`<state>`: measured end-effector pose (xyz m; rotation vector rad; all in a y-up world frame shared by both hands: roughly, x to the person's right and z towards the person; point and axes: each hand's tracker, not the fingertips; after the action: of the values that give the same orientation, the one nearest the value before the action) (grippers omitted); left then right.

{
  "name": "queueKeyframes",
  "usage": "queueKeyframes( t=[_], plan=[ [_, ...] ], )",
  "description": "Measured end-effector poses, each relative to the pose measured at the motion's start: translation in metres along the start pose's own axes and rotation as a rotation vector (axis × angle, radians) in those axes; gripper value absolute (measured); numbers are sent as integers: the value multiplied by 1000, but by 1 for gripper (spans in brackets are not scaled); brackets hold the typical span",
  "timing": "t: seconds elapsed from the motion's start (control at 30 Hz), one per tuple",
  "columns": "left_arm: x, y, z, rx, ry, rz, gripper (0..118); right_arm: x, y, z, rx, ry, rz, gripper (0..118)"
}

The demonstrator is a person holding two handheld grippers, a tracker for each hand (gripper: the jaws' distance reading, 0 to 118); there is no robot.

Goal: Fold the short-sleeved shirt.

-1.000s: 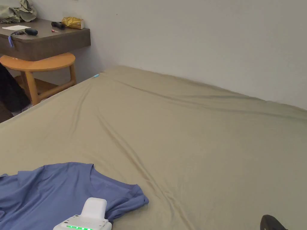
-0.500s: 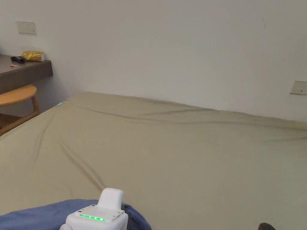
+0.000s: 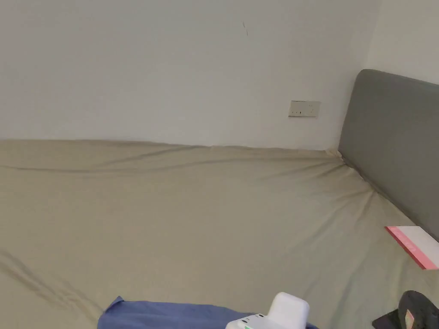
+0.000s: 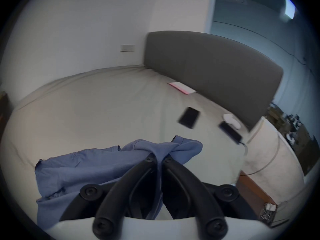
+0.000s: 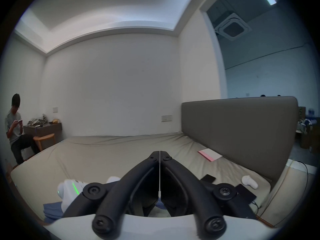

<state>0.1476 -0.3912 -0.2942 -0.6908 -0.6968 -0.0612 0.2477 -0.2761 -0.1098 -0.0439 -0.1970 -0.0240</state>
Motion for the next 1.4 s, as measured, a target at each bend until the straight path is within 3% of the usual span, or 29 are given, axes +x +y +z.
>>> queueKeyframes(
  t=[0.13,0.17,0.2,0.23,0.27,0.3,0.37,0.5,0.6,0.83,0.97,1.0,1.03,1.07,1.1,1.13,1.23,1.33,1.37,1.4],
  plan=[
    [62,-11,-8,-27,-118,-33,2,26,5,15,6,-54,-19,2],
    [71,-17,-11,-34,-104,-36,9,31,5,19,7,-63,-22,2],
    [73,-22,-15,-75,-104,-54,40,34,6,21,3,-69,-25,2],
    [74,-29,-18,-110,-112,-58,77,37,5,22,-3,-71,-27,2],
    [73,-37,-21,-151,-152,-39,105,40,5,24,-7,-71,-30,2],
    [70,-44,-20,-183,-178,-18,114,40,4,26,-9,-70,-31,2],
    [55,-54,-9,-150,-170,36,113,39,3,26,-14,-71,-29,2],
    [10,-49,39,-101,-34,14,113,30,9,29,-17,-40,-49,2],
    [-53,-60,118,81,205,105,113,16,14,32,8,-3,-65,2],
    [-175,-110,280,123,604,304,111,-37,19,29,18,131,-63,2],
    [-198,-154,348,197,610,430,103,-73,14,29,10,225,-71,2],
    [-200,-164,355,173,618,469,88,-83,12,28,1,236,-59,2],
    [-201,-172,362,159,632,480,63,-91,11,28,-8,247,-47,2],
    [-200,-181,367,186,668,476,30,-99,10,29,-14,262,-39,2],
    [-198,-188,367,169,750,468,7,-107,9,30,-15,282,-38,2],
    [-198,-193,367,156,798,454,6,-112,9,31,-12,299,-42,2],
    [-211,-205,366,127,671,535,6,-128,10,33,-15,345,-37,2],
    [-218,-198,356,116,682,524,10,-139,14,34,-6,357,6,2],
    [-223,-195,351,97,689,514,30,-141,15,34,-2,361,14,2],
    [-228,-194,345,74,684,515,76,-142,17,35,2,367,17,2]
  ],
)
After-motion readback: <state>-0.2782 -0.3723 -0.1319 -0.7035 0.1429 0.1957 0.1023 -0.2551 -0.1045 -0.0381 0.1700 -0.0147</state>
